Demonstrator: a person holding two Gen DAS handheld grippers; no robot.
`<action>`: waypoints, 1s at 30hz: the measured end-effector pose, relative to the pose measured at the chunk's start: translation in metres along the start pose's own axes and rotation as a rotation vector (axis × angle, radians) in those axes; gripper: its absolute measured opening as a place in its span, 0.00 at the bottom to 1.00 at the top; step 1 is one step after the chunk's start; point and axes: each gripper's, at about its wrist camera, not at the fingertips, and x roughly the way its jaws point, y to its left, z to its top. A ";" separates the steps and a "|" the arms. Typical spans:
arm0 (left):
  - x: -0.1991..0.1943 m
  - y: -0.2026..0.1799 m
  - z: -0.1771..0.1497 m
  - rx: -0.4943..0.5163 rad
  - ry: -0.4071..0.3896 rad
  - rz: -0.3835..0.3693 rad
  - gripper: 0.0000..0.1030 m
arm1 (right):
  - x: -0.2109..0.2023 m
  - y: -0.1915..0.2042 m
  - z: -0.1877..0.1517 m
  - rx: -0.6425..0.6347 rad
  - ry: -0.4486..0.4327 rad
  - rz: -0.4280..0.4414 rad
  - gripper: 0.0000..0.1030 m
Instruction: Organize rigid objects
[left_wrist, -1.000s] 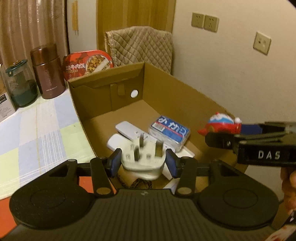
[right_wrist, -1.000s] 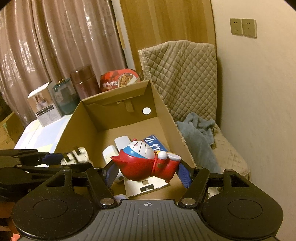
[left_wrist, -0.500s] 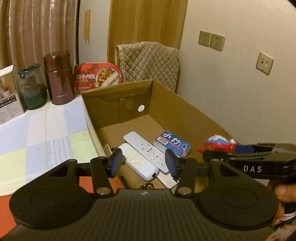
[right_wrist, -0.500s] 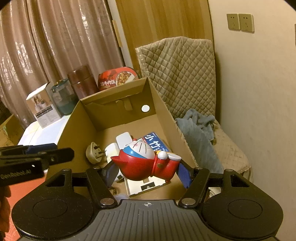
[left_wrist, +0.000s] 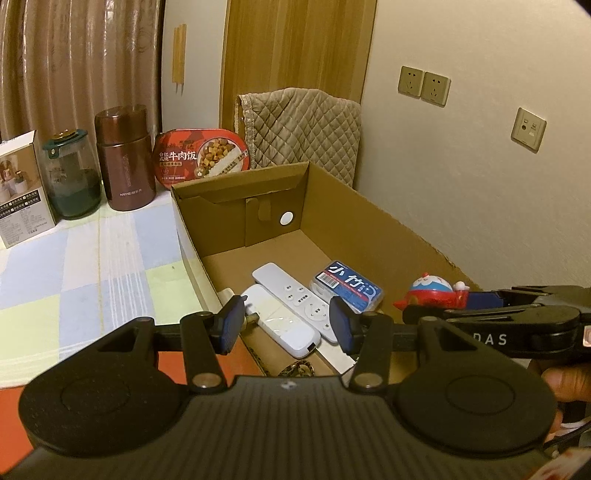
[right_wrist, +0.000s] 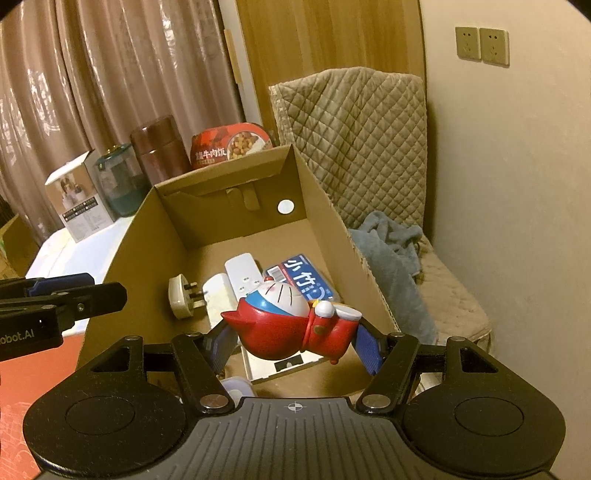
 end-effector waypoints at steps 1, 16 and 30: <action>0.000 0.000 0.000 -0.001 0.000 0.000 0.44 | 0.000 0.001 0.000 -0.002 0.001 -0.002 0.62; -0.002 -0.001 -0.004 -0.003 0.002 0.001 0.45 | 0.000 0.005 -0.001 -0.020 -0.016 -0.017 0.63; -0.031 0.006 -0.012 -0.061 -0.043 0.051 0.79 | -0.033 -0.004 0.004 0.076 -0.206 0.025 0.67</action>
